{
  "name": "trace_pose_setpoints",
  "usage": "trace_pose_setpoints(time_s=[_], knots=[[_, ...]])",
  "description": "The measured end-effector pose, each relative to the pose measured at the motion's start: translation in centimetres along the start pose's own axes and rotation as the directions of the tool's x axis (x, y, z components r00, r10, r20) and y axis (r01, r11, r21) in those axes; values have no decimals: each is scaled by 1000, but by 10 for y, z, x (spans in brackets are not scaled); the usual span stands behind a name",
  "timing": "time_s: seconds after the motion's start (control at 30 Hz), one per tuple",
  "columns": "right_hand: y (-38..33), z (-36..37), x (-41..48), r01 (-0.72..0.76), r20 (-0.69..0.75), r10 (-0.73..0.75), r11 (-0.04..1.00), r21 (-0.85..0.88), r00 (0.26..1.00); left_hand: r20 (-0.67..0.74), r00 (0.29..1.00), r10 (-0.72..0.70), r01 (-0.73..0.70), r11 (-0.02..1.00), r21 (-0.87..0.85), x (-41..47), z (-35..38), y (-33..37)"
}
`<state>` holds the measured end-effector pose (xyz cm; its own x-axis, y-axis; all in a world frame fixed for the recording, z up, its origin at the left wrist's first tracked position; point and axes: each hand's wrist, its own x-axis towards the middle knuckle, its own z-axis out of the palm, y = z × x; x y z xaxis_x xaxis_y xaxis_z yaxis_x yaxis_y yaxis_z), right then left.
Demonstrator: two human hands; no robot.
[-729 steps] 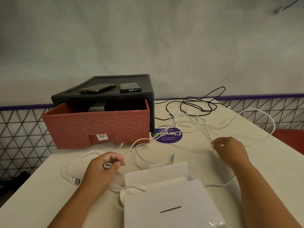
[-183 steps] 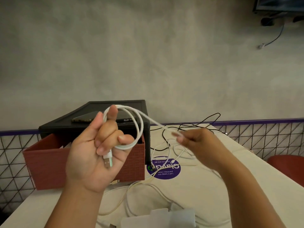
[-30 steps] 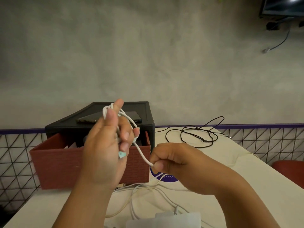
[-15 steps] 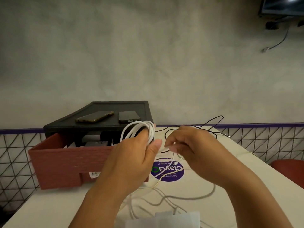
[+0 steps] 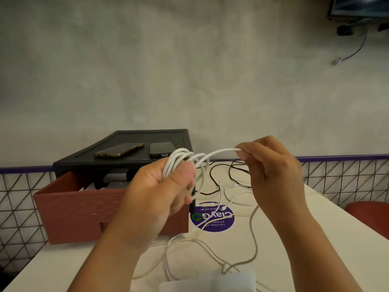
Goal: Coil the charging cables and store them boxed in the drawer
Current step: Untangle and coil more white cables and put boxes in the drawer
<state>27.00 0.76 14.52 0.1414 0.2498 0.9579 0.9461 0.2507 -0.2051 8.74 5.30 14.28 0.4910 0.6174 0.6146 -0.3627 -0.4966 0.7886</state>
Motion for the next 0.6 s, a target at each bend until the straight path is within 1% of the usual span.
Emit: trace_pose_setpoints(time_s=[0.03, 0.07, 0.1, 0.13, 0.2, 0.23, 0.3, 0.37, 0.4, 0.43, 0.5, 0.53, 0.6], knots=[[-2, 0, 1, -10, -13, 11, 999, 32, 1000, 50, 998, -24, 33, 981, -192, -1, 2, 1], [-4, 0, 1, -14, -16, 15, 998, 59, 1000, 87, 995, -46, 74, 934, -351, -2, 4, 2], [-6, 0, 1, -16, 1, 16, 996, 88, 1000, 113, 992, -63, 109, 880, -463, -2, 5, 0], [-8, 1, 1, -27, 42, 22, 992, 122, 999, 125, 990, -71, 127, 839, -530, -2, 7, -1], [-12, -1, 1, -105, 185, 67, 974, 199, 980, 106, 992, -75, 124, 792, -598, -2, 9, -3], [-13, -2, 0, -161, 278, 94, 960, 227, 956, 84, 993, -79, 114, 781, -614, -1, 10, -3], [-13, -7, 1, -263, 473, 121, 933, 246, 872, 43, 994, -96, 102, 774, -625, 0, 8, -3], [-14, -14, 3, -335, 587, 111, 897, 288, 802, 33, 994, -107, 104, 776, -622, 0, 6, -5], [-15, -17, 4, -351, 600, 100, 881, 317, 794, 47, 993, -105, 112, 785, -609, 0, 5, -6], [-16, -19, 6, -354, 590, 91, 869, 347, 802, 65, 992, -105, 123, 802, -584, 0, 5, -8], [-16, -21, 7, -346, 519, 102, 849, 399, 849, 123, 986, -113, 161, 833, -529, 0, 8, -13], [-16, -21, 8, -330, 464, 114, 847, 417, 879, 166, 979, -121, 191, 831, -522, 0, 11, -16], [-16, -21, 8, -286, 359, 135, 866, 410, 923, 263, 957, -122, 256, 778, -573, -1, 16, -20]])
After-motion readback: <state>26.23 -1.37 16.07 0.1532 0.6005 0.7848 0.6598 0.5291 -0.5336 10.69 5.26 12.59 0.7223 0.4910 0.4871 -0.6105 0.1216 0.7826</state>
